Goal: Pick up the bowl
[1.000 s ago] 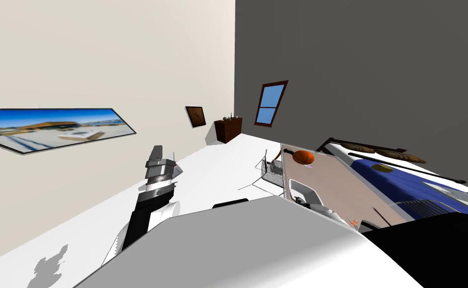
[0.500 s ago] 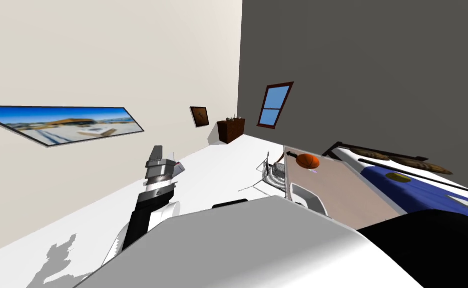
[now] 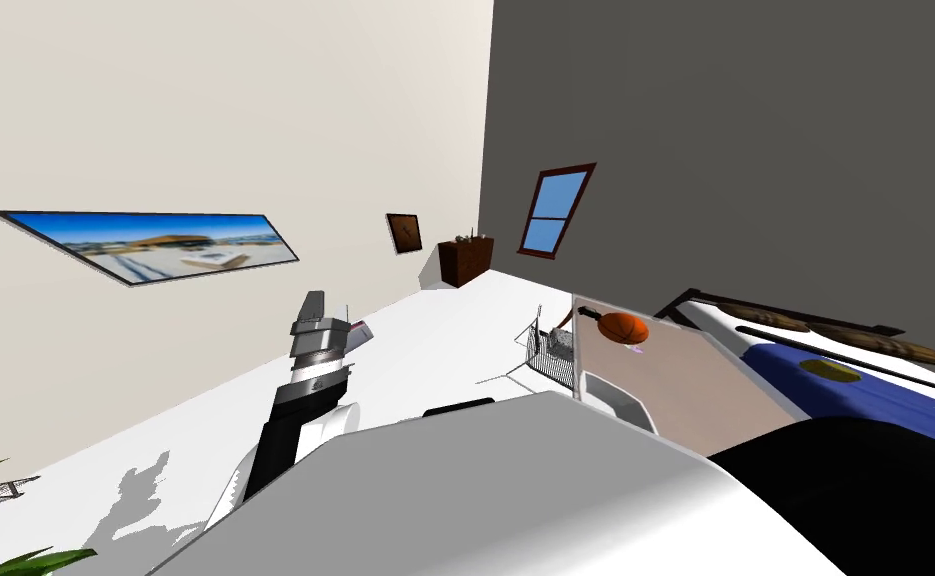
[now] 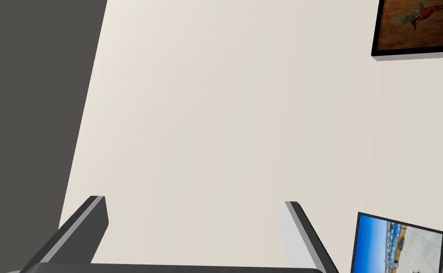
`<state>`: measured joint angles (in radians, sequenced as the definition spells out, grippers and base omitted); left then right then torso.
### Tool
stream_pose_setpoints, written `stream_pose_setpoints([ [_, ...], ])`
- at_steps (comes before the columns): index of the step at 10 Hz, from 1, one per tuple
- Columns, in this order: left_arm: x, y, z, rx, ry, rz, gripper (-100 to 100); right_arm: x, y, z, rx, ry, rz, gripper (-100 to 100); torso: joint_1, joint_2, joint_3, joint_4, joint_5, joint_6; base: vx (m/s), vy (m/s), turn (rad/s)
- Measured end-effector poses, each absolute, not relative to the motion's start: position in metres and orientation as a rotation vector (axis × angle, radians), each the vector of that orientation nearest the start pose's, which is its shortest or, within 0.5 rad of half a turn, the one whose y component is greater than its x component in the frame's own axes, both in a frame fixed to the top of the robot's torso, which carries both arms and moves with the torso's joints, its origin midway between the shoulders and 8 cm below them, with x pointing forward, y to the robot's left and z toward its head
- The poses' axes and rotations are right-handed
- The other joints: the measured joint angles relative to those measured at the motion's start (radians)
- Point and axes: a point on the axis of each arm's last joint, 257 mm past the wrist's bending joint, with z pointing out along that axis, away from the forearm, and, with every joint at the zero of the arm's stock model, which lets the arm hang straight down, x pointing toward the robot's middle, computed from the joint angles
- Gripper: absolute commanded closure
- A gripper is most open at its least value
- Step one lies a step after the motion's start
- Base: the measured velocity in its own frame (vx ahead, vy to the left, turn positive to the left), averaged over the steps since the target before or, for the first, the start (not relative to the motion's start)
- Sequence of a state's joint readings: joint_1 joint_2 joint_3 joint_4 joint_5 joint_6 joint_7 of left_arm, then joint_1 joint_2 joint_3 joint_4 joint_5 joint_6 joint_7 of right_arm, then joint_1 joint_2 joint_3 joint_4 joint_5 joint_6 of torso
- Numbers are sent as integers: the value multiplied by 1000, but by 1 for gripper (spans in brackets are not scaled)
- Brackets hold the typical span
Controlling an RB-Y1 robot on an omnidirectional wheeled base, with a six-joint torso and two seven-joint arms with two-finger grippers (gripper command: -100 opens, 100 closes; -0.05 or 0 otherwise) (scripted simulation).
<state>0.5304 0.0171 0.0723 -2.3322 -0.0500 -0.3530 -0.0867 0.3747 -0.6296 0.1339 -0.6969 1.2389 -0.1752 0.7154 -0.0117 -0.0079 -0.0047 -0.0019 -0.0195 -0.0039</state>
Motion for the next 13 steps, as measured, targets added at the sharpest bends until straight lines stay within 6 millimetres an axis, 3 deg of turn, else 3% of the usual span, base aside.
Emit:
stream_pose_setpoints([
  [2,351,304,10,-668,752,-1075,0,60,-565,-592,-1026,2688,-574,-100,0,0,0,0,0,-1,12,-39,202],
  [3,351,304,10,-668,753,-1074,0,46,-563,-590,-990,2705,-570,-100,-1,0,0,0,0,0,6,-27,14],
  [5,351,304,10,-668,752,-1074,0,39,-569,-589,-1004,2711,-594,-100,1,0,0,0,0,0,3,-13,125],
  [7,351,304,10,-668,753,-1074,0,22,-561,-589,-926,2735,-596,-100,-1,0,0,0,0,0,7,-36,65],
  [13,351,304,10,-668,753,-1074,0,-17,-577,-574,-864,2772,-684,-100,1,0,0,0,0,0,2,-19,62],
])
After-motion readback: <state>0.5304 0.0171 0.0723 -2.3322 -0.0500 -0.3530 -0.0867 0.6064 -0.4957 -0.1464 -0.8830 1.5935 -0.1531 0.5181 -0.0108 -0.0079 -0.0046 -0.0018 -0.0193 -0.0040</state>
